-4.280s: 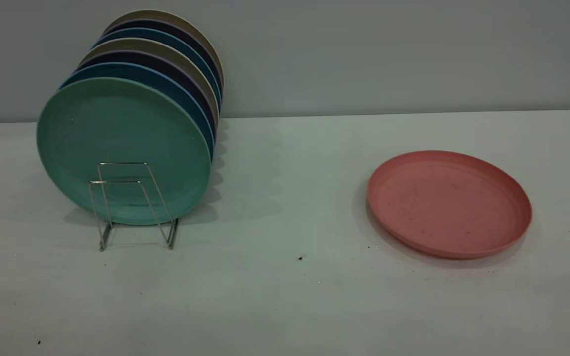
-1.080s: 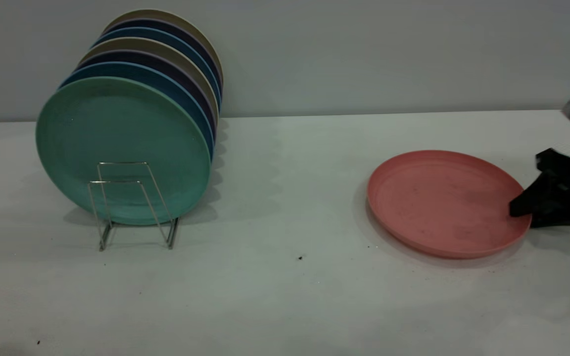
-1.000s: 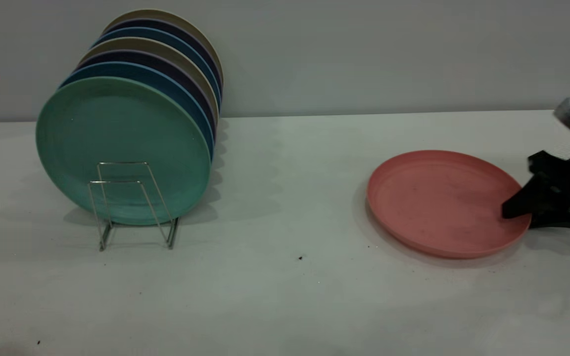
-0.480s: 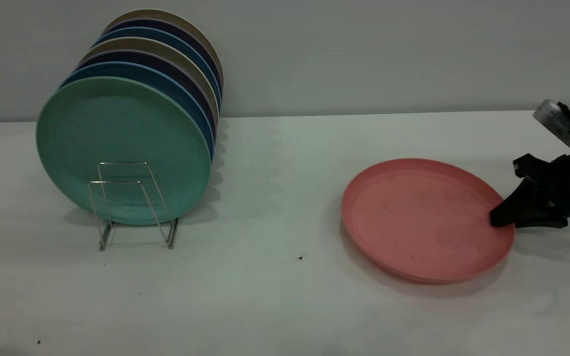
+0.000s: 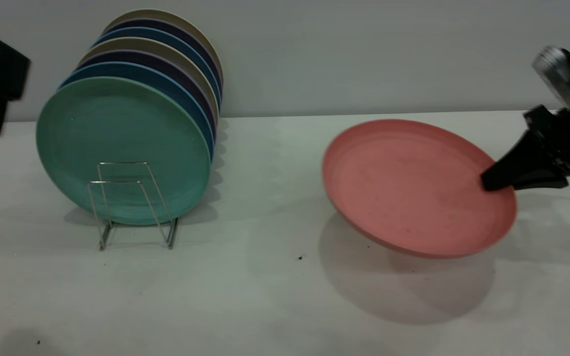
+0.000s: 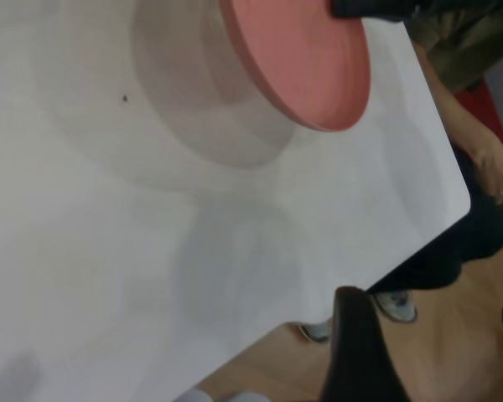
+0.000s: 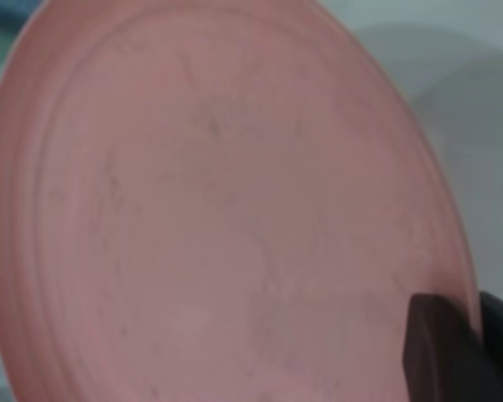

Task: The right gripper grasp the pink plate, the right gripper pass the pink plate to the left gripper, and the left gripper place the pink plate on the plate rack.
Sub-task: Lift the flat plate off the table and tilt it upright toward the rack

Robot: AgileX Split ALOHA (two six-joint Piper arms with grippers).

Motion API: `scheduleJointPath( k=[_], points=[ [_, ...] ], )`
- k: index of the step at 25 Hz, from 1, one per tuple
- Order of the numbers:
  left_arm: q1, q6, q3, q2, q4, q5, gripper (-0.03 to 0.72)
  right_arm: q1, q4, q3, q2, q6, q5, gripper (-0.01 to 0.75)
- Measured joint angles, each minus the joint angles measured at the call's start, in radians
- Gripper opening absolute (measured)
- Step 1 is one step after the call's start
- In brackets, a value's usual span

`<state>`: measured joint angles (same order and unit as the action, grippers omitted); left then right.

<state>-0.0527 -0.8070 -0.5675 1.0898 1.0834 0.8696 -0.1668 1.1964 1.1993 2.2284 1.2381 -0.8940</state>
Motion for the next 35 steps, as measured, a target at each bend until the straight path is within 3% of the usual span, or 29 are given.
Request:
scheduleJointPath(
  k=[6,16,35],
  points=[
    [0.0,-0.086,-0.001,0.186,0.06,-0.065,0.501,0.066,-0.027,0.0,-0.027,-0.025,-0.009,0.019],
    [0.0,-0.463,-0.009,0.481,0.428,-0.054,0.501,0.084,-0.028,0.0,-0.027,-0.033,-0.034,0.019],
    [0.0,-0.553,-0.01,0.645,0.498,-0.044,0.501,0.395,0.08,0.0,-0.057,-0.035,-0.064,0.019]
  ],
)
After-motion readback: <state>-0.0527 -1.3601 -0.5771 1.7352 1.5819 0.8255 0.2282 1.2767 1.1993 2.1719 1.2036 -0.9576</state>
